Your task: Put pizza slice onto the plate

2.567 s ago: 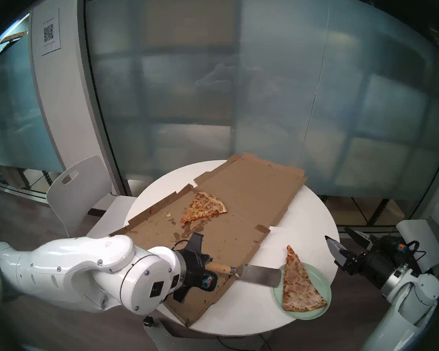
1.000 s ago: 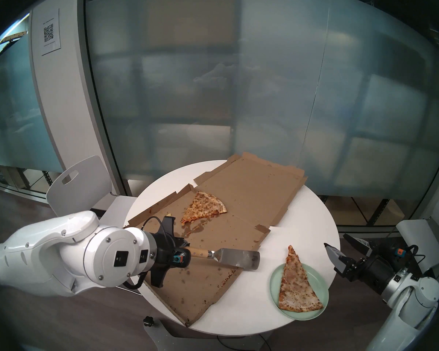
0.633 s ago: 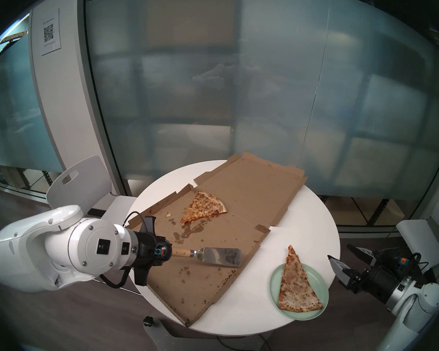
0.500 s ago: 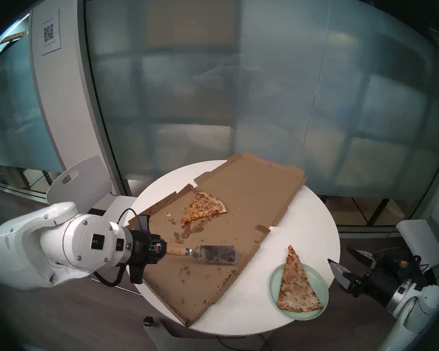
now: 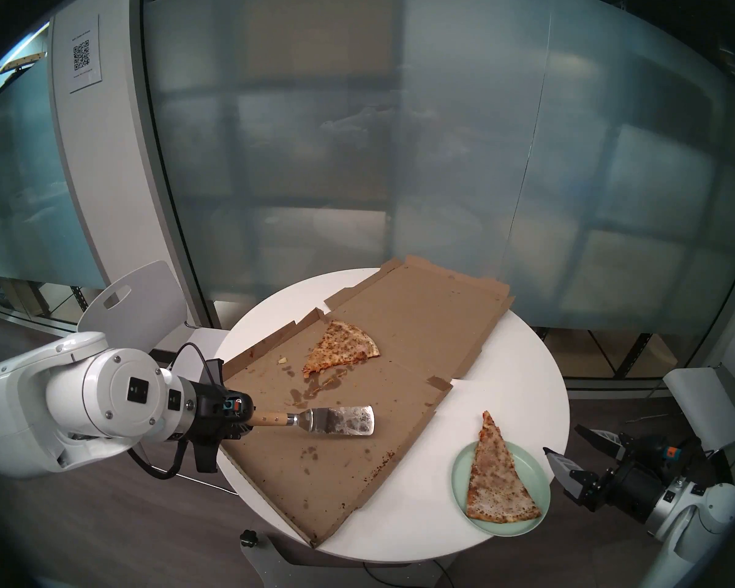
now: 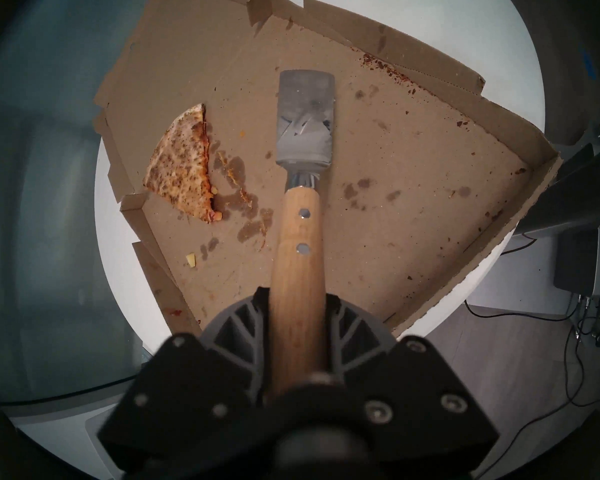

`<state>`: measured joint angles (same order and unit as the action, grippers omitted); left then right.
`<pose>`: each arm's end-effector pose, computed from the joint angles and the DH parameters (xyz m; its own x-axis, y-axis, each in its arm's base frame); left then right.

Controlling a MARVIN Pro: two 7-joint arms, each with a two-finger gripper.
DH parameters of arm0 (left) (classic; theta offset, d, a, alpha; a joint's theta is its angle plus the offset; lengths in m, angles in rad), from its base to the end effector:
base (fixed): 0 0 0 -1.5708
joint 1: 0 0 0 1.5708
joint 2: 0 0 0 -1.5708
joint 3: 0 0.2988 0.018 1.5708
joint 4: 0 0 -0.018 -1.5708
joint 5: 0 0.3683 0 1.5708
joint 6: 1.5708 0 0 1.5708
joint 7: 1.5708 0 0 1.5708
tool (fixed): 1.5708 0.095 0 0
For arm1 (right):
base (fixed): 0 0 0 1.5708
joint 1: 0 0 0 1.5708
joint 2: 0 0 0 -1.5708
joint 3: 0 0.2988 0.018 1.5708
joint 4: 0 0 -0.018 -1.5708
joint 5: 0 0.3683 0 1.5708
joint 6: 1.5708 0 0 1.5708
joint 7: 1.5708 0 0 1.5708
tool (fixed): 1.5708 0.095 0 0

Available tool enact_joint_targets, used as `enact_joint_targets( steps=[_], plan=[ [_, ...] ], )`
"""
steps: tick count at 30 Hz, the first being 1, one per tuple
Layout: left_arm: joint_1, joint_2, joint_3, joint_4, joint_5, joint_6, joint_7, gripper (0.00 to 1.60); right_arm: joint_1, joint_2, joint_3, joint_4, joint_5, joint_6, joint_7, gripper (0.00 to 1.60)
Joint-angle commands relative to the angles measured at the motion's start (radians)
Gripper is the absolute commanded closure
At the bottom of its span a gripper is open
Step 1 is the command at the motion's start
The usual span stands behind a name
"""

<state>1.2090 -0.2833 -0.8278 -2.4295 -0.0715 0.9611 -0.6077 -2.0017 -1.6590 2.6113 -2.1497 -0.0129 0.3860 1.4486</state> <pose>0.2998 -0.0420 -0.1828 0.0122 -0.9653 0.2608 -0.8716 -0.1381 -0.4703 0.1783 -0.2419 -0.2283 0.3359 0.0843 0.9381 0.3944 -0.9170 -0.0589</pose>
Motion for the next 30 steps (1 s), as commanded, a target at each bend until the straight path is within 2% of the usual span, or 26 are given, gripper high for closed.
enact_joint_targets(
  steps=[1,17,19,30],
  plan=[
    [0.058,0.043,-0.048,-0.014,-0.072,-0.001,0.074,1.6,-0.001,0.002,-0.008,-0.019,0.017,-0.004,0.021,0.0],
    [0.168,0.068,-0.08,-0.001,-0.229,-0.018,0.256,1.6,0.001,0.006,-0.017,-0.025,0.022,-0.009,0.023,0.0],
    [0.192,0.068,-0.09,0.007,-0.268,-0.036,0.309,1.6,0.003,0.006,-0.017,-0.026,0.025,-0.009,0.023,0.0],
    [0.288,0.068,-0.085,0.051,-0.373,-0.114,0.464,1.6,0.002,0.005,-0.01,-0.029,0.032,-0.009,0.025,0.0]
  ],
)
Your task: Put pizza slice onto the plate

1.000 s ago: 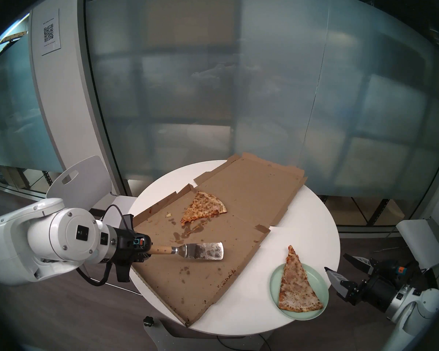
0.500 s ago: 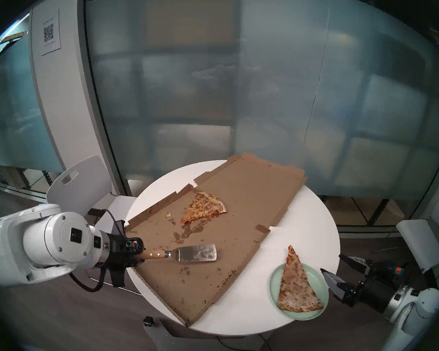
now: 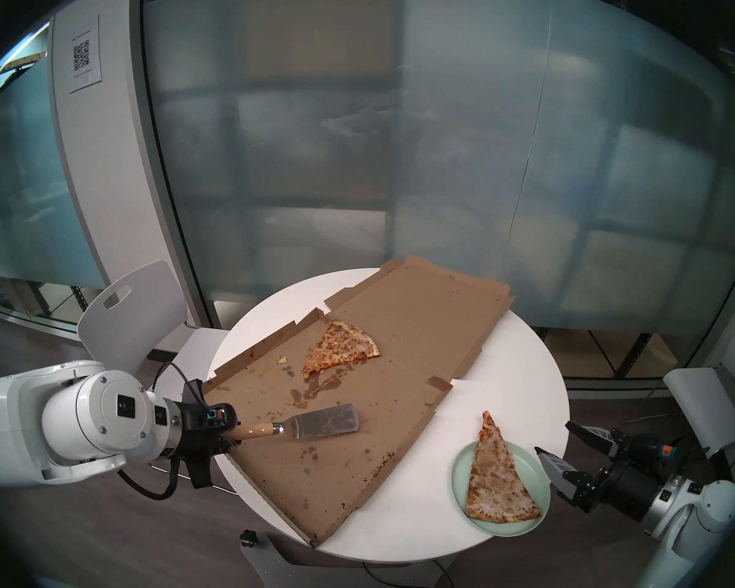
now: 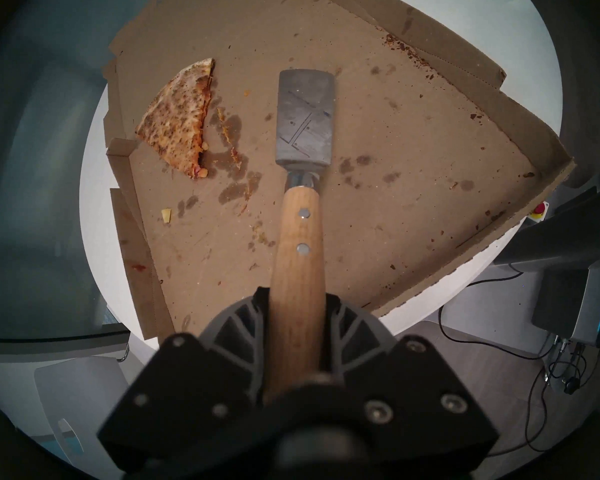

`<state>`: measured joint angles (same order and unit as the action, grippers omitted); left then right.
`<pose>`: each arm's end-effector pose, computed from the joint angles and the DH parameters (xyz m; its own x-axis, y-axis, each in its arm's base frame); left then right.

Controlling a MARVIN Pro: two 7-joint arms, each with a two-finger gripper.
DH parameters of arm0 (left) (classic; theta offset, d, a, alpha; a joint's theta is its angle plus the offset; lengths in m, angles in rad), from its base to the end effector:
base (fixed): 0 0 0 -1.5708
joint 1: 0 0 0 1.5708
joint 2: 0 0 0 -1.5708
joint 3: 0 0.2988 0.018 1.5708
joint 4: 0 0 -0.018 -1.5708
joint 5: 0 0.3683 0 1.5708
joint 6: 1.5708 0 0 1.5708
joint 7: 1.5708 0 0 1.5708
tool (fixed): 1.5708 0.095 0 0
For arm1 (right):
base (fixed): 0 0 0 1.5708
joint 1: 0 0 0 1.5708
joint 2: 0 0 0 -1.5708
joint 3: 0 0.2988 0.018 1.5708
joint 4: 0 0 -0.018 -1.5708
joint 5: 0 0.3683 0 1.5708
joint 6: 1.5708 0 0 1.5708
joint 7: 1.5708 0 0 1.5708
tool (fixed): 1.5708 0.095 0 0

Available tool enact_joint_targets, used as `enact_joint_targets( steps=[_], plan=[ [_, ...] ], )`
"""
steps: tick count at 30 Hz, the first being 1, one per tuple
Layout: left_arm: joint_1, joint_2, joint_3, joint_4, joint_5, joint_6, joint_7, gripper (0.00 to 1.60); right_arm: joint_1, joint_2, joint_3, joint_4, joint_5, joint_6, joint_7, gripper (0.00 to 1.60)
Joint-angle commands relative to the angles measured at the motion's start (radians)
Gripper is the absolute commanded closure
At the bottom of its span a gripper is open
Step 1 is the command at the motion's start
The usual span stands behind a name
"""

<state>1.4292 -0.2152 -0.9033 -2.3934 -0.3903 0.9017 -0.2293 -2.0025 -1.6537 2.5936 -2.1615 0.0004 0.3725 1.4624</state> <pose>0.2912 -0.0179 -0.2261 0.1877 -0.9183 0.3487 -0.8494 -0.3300 -0.4119 0.1831 -0.2347 -0.2234 0.3108 0.1031 0.9449 0.4346 -0.8995 -0.0448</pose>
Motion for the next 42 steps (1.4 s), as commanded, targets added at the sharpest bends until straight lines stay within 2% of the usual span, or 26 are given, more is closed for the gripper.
enact_joint_targets(
  steps=[1,12,15,24,25,27,28,29,31,32,34,40,42],
  plan=[
    [0.078,-0.001,-0.008,0.021,-0.067,-0.065,0.1,1.6,0.002,0.0,0.01,-0.017,0.019,0.005,0.012,0.0],
    [0.182,0.016,-0.016,0.067,-0.215,-0.231,0.282,1.6,0.0,-0.002,0.023,-0.019,0.03,0.005,0.018,0.0],
    [0.214,0.03,-0.016,0.076,-0.262,-0.297,0.339,1.6,-0.001,-0.001,0.025,-0.02,0.033,0.005,0.021,0.0],
    [0.292,0.065,-0.024,0.072,-0.375,-0.435,0.489,1.6,-0.005,-0.002,0.03,-0.026,0.045,0.01,0.021,0.0],
    [0.3,0.07,-0.025,0.069,-0.386,-0.447,0.504,1.54,-0.006,-0.002,0.031,-0.026,0.047,0.011,0.021,0.0],
    [0.317,0.079,-0.03,0.067,-0.406,-0.485,0.528,1.33,-0.008,-0.002,0.031,-0.027,0.05,0.013,0.021,0.0],
    [0.324,0.081,-0.031,0.067,-0.411,-0.499,0.539,1.17,-0.008,-0.002,0.031,-0.028,0.051,0.013,0.021,0.0],
    [0.332,0.083,-0.032,0.067,-0.417,-0.518,0.552,1.12,-0.009,-0.002,0.031,-0.028,0.052,0.014,0.021,0.0],
    [0.349,0.087,-0.037,0.072,-0.425,-0.552,0.559,1.07,-0.01,-0.001,0.03,-0.028,0.055,0.016,0.021,0.0],
    [0.357,0.089,-0.038,0.074,-0.427,-0.571,0.564,1.14,-0.011,-0.001,0.03,-0.028,0.056,0.016,0.021,0.0],
    [0.372,0.092,-0.043,0.076,-0.432,-0.599,0.563,1.17,-0.011,0.0,0.028,-0.027,0.059,0.017,0.021,0.0],
    [0.408,0.099,-0.061,0.101,-0.446,-0.694,0.518,1.14,-0.015,0.002,0.023,-0.028,0.067,0.02,0.017,0.0],
    [0.405,0.101,-0.071,0.112,-0.468,-0.725,0.481,1.12,-0.017,0.003,0.021,-0.029,0.07,0.021,0.015,0.0]
  ],
)
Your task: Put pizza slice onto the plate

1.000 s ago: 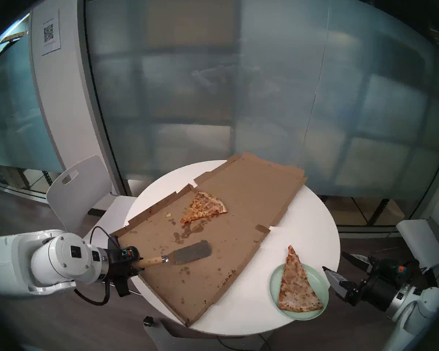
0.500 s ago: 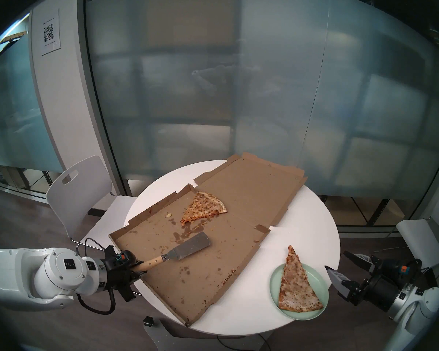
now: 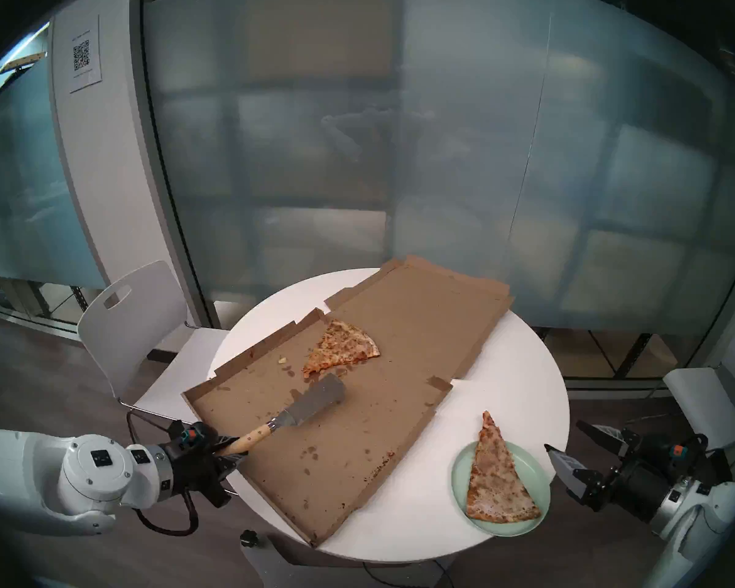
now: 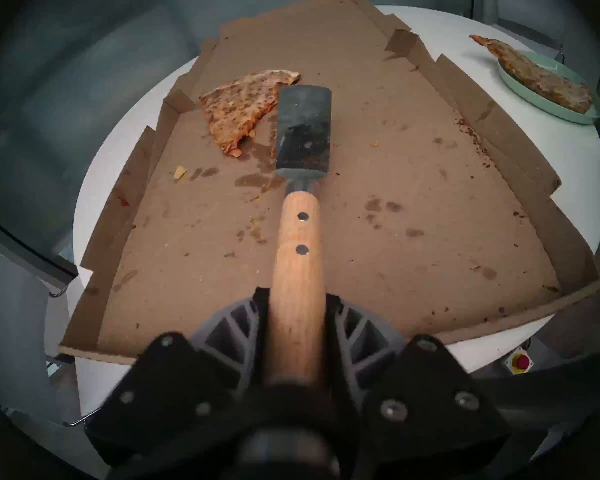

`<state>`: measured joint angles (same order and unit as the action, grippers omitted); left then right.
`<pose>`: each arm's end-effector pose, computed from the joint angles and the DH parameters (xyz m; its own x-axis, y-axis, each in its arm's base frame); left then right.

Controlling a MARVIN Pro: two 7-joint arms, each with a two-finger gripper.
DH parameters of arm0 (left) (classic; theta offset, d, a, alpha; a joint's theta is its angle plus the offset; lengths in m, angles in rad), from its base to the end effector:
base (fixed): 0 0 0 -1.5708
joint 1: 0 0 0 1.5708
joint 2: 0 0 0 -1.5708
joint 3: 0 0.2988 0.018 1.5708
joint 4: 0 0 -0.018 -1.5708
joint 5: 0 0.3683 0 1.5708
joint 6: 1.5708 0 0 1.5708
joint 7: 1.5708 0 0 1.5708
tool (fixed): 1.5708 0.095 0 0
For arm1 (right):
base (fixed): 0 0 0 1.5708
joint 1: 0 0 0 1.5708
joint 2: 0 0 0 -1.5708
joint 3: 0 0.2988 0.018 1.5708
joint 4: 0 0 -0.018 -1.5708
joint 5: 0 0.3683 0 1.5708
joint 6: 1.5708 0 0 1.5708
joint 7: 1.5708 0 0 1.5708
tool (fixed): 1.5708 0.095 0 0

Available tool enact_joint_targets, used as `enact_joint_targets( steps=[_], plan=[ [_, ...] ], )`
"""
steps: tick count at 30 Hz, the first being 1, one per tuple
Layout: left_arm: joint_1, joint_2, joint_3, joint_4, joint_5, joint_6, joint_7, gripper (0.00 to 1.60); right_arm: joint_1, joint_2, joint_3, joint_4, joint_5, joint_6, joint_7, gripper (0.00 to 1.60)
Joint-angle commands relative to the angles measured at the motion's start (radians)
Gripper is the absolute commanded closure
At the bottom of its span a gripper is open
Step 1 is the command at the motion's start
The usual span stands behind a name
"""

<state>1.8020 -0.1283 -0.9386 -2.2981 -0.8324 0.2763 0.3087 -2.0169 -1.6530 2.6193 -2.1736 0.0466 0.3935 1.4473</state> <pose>0.2571 0.0078 -0.3026 0.4116 -0.5690 0.7119 -0.6517 -0.7298 -0.2066 0.1758 -0.2391 -0.2158 0.2990 0.0773 0.9511 0.4109 -0.9100 -0.0552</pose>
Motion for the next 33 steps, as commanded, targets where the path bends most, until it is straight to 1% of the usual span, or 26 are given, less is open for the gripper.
enact_joint_targets(
  steps=[1,2,3,4,6,7,11,12,14,15,16,24,25,28,30,31,33],
  plan=[
    [0.032,0.015,-0.042,0.026,-0.038,-0.118,-0.081,1.13,-0.004,0.003,-0.006,-0.017,0.026,0.001,0.03,0.0],
    [0.033,0.015,-0.045,0.036,-0.035,-0.139,-0.094,1.13,-0.005,0.003,-0.007,-0.017,0.027,0.001,0.029,0.0],
    [0.03,0.016,-0.051,0.045,-0.036,-0.139,-0.115,1.14,-0.006,0.004,-0.007,-0.017,0.029,0.001,0.029,0.0],
    [0.029,0.017,-0.053,0.055,-0.039,-0.159,-0.133,1.26,-0.007,0.004,-0.007,-0.018,0.03,0.001,0.028,0.0],
    [0.023,0.018,-0.06,0.07,-0.047,-0.169,-0.17,1.53,-0.009,0.004,-0.007,-0.019,0.034,0.003,0.027,0.0],
    [0.019,0.019,-0.064,0.075,-0.05,-0.171,-0.189,1.6,-0.01,0.004,-0.007,-0.02,0.037,0.003,0.025,0.0],
    [0.002,0.021,-0.077,0.091,-0.062,-0.164,-0.263,1.6,-0.013,0.005,-0.007,-0.02,0.043,0.004,0.022,0.0],
    [-0.001,0.021,-0.078,0.091,-0.064,-0.163,-0.265,1.6,-0.014,0.006,-0.007,-0.019,0.044,0.004,0.021,0.0],
    [-0.012,0.022,-0.082,0.096,-0.065,-0.146,-0.3,1.6,-0.016,0.006,-0.007,-0.018,0.047,0.004,0.019,0.0],
    [-0.018,0.019,-0.08,0.097,-0.061,-0.14,-0.3,1.6,-0.016,0.006,-0.007,-0.017,0.049,0.004,0.019,0.0],
    [-0.023,0.015,-0.082,0.101,-0.057,-0.129,-0.317,1.6,-0.017,0.007,-0.007,-0.017,0.05,0.004,0.018,0.0],
    [-0.069,-0.025,-0.095,0.112,-0.031,-0.037,-0.374,1.6,-0.022,0.007,-0.01,-0.016,0.058,0.005,0.013,0.0],
    [-0.078,-0.027,-0.097,0.114,-0.028,-0.015,-0.396,1.6,-0.022,0.007,-0.011,-0.015,0.058,0.004,0.012,0.0],
    [-0.097,-0.052,-0.097,0.129,-0.009,0.025,-0.424,1.6,-0.024,0.008,-0.011,-0.013,0.06,0.003,0.011,0.0],
    [-0.11,-0.066,-0.098,0.141,-0.003,0.044,-0.456,1.6,-0.025,0.009,-0.011,-0.013,0.063,0.003,0.01,0.0],
    [-0.11,-0.066,-0.098,0.141,-0.003,0.044,-0.456,1.6,-0.025,0.009,-0.011,-0.013,0.063,0.003,0.01,0.0],
    [-0.126,-0.081,-0.096,0.145,0.017,0.076,-0.48,1.6,-0.025,0.01,-0.012,-0.013,0.065,0.002,0.009,0.0]
  ],
)
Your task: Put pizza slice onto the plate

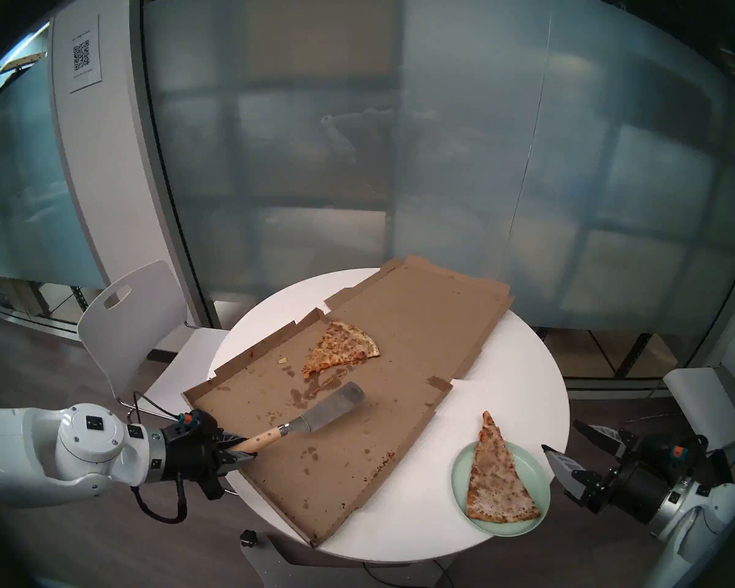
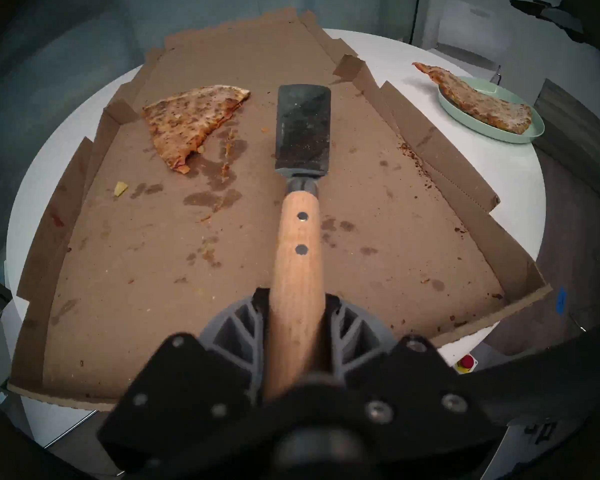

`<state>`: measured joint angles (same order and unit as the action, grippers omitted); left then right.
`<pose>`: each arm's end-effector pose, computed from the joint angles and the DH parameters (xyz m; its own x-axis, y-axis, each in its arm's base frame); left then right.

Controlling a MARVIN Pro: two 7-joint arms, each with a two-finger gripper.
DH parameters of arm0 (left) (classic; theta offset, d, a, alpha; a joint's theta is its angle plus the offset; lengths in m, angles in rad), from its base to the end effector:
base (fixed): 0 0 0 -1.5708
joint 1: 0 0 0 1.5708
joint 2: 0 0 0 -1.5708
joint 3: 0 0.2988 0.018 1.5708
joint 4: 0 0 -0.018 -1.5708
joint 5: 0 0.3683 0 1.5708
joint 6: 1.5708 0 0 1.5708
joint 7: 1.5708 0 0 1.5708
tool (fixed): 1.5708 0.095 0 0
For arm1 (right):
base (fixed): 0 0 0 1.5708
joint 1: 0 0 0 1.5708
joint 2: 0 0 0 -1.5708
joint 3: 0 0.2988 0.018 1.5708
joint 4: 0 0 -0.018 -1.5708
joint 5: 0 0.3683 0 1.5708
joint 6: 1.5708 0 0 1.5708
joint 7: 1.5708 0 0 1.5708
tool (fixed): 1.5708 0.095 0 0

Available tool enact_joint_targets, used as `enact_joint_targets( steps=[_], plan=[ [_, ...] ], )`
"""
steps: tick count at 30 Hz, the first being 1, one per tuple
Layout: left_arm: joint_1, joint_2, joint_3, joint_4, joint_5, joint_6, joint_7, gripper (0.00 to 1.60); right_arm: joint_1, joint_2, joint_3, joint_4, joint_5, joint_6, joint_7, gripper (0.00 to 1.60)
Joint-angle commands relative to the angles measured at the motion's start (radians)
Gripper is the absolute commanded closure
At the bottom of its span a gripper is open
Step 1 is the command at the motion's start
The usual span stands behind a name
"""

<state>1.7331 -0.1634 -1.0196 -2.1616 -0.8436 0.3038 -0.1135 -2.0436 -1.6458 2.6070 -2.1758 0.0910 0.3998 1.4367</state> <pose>0.2938 0.0272 -0.3004 0.4040 -0.5765 0.7102 -0.7900 -0.6114 -0.0469 0.1746 -0.2357 -0.2156 0.2920 0.0573 0.9547 0.4251 -0.9020 -0.0759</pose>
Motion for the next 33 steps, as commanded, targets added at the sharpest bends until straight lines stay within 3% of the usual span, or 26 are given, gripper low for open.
enact_joint_targets(
  steps=[1,13,14,16,20,23,26,29,33],
  plan=[
    [-0.062,-0.052,-0.014,0.01,0.033,0.056,-0.063,1.6,0.001,0.003,0.0,-0.01,0.021,-0.004,0.019,0.0],
    [-0.099,-0.09,-0.006,0.026,0.075,0.115,-0.122,1.6,0.0,0.006,0.0,-0.01,0.027,-0.005,0.017,0.0],
    [-0.1,-0.091,-0.005,0.025,0.078,0.12,-0.125,1.34,0.0,0.006,0.0,-0.01,0.027,-0.004,0.017,0.0],
    [-0.1,-0.093,-0.004,0.026,0.078,0.125,-0.134,1.13,0.0,0.007,-0.001,-0.01,0.027,-0.004,0.017,0.0],
    [-0.094,-0.092,0.0,0.023,0.083,0.132,-0.138,0.93,0.001,0.009,-0.003,-0.009,0.028,-0.003,0.016,0.0],
    [-0.091,-0.092,0.0,0.026,0.082,0.132,-0.146,0.91,0.002,0.011,-0.005,-0.007,0.027,-0.003,0.015,0.0],
    [-0.095,-0.093,0.003,0.024,0.092,0.146,-0.15,0.73,0.003,0.012,-0.006,-0.006,0.027,-0.002,0.013,0.0],
    [-0.093,-0.091,0.001,0.027,0.087,0.144,-0.162,0.73,0.005,0.013,-0.007,-0.005,0.027,0.0,0.012,0.0],
    [-0.091,-0.09,0.001,0.032,0.086,0.141,-0.174,0.61,0.006,0.014,-0.007,-0.005,0.027,0.002,0.011,0.0]
  ],
)
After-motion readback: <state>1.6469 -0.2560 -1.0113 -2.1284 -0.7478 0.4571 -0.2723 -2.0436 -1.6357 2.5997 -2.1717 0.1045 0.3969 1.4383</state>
